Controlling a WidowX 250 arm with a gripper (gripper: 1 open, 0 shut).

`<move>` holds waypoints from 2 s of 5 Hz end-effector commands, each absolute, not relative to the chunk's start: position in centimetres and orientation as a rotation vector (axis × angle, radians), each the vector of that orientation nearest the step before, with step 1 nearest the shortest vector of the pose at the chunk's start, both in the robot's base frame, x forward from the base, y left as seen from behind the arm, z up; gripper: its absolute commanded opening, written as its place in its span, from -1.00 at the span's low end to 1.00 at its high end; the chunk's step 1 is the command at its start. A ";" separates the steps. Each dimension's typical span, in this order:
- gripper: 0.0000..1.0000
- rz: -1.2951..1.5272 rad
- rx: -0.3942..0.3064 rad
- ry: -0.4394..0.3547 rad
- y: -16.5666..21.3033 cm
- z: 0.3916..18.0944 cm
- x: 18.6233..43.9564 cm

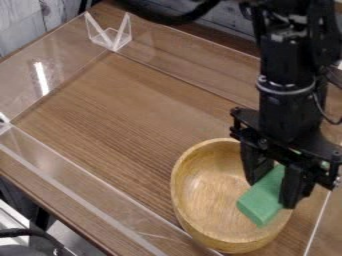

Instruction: Put the green block in the brown bowl

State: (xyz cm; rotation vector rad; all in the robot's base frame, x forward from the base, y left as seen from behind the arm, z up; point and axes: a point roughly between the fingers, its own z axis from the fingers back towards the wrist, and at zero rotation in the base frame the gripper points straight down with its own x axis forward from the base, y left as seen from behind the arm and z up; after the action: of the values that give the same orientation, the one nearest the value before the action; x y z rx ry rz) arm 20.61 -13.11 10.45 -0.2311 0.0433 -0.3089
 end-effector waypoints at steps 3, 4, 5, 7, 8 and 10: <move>-1.00 -0.257 -0.249 -0.024 -11.5 12.7 20.5; -1.00 -0.231 -0.253 -0.027 -10.9 12.7 20.3; -1.00 -0.203 -0.257 -0.033 -10.4 12.5 20.1; -1.00 -0.169 -0.263 -0.042 -10.2 12.4 19.7; -1.00 -0.156 -0.265 -0.043 -10.2 12.2 19.5; -1.00 -0.132 -0.268 -0.045 -10.1 11.9 19.3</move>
State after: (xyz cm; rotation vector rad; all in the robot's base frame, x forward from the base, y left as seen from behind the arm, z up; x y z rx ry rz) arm 18.84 -10.20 10.87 -0.2562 0.0025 -0.1383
